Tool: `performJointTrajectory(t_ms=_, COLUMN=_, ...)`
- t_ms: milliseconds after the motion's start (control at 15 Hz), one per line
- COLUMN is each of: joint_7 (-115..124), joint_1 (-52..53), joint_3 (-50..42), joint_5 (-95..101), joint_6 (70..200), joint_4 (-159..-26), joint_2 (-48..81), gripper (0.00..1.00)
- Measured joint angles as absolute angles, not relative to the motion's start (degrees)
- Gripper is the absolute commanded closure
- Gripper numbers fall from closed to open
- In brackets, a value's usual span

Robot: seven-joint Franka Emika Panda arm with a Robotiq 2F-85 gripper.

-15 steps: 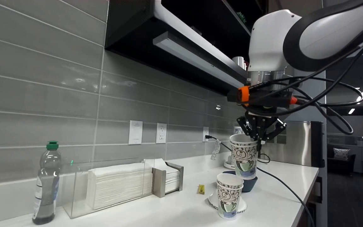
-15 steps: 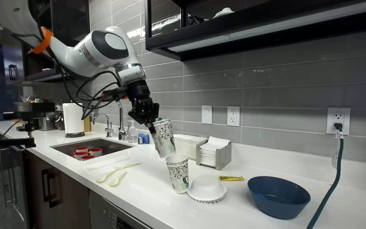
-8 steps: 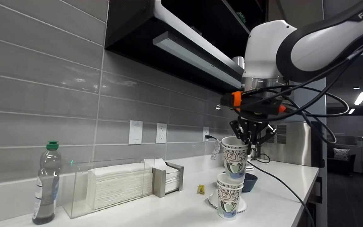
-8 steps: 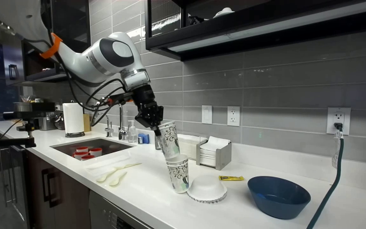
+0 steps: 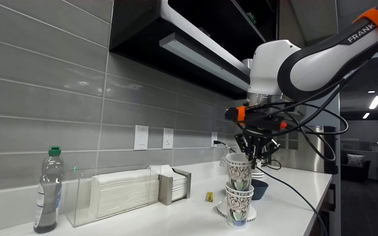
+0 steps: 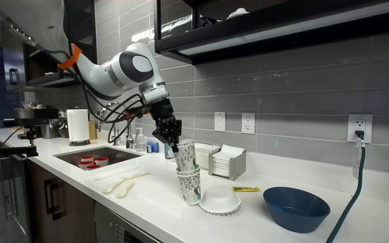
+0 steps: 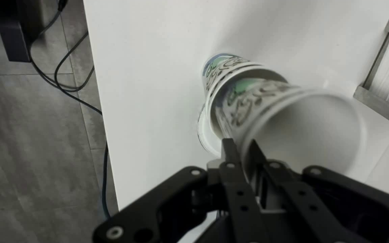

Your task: Stack up the paper cups

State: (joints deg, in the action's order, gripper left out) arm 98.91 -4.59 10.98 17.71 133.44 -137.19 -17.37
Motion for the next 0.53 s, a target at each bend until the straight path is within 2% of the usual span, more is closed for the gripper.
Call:
performJointTrajectory(t_ms=467, joint_7=98.0, joint_1=-4.0, joint_3=10.2, joint_5=17.5, joint_6=134.8, joint_4=-135.9, joint_2=-13.6, gripper=0.07)
performJointTrajectory(t_ms=533, joint_7=96.4, joint_1=-3.4, joint_3=10.2, joint_5=17.1, joint_6=134.7, joint_4=-135.7, joint_2=-13.9, gripper=0.26)
